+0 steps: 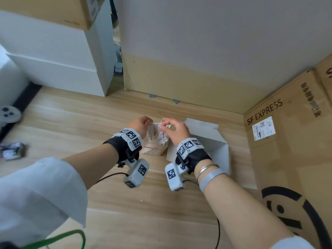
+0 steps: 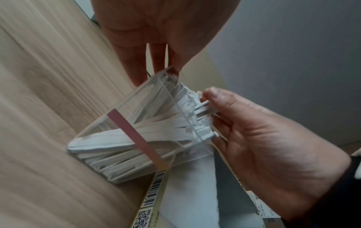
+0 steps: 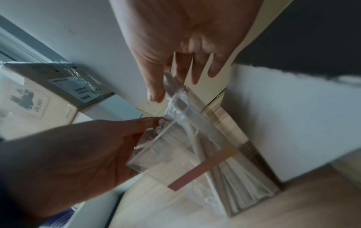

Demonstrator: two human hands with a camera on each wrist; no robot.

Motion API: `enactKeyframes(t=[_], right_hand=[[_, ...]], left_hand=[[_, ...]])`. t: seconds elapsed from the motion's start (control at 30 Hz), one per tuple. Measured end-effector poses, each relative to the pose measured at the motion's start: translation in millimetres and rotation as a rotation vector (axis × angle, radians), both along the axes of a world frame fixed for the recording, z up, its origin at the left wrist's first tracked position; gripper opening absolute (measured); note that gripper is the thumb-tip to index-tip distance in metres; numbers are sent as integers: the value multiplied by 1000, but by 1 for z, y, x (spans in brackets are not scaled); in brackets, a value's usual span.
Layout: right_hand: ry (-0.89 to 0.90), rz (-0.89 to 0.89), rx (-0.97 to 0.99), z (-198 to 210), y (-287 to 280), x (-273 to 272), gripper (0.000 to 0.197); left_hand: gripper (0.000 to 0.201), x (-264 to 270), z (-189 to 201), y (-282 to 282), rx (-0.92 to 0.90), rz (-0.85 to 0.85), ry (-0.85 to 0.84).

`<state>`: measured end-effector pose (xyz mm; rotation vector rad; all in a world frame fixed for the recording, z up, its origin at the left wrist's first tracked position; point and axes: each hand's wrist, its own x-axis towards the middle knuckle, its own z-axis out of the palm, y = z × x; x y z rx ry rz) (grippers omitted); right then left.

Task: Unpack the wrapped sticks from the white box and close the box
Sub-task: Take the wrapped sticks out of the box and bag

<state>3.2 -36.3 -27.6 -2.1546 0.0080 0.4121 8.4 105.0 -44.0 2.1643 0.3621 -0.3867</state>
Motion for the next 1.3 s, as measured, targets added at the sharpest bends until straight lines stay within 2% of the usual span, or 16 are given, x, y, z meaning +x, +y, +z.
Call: enactKeyframes(t=[0.1,0.23,0.3,0.4,0.5,0.63,0.77,0.87,1.03,1.2,1.3], right_hand=[[19,164,-99,-3,-7,-1,25],[42,410,-416,-4,-14,-1,38],[37,358,-364,-4,-19,-3,39],[-69,67,-125,4,-34,-6,36],[-65,-81,-132,10,-56,-8,37],[38,-60,-197,1,-85,-12,41],[112,-82,-161,-16,-103,-21,42],[175,-77,-199,-24,-114,-26,38],[276,-74,-221,-32,-128,-33,37],[340,37,-350,-40,-132,-34,30],[324,90,-474,-40,-132,-32,33]], left_hand=[[35,0,1,-5,33,4,15],[35,3,1,-12,87,3,42],[36,3,2,-14,100,3,68],[42,4,7,-20,120,17,98],[45,4,16,-39,218,-31,-10],[47,-1,27,-72,74,-58,-160],[50,-13,31,-103,-119,-110,-156],[54,-21,22,-120,-75,-175,-38],[83,-30,-3,-132,119,-226,228],[82,-30,-7,-134,89,-97,290],[73,-30,-7,-131,20,-44,269]])
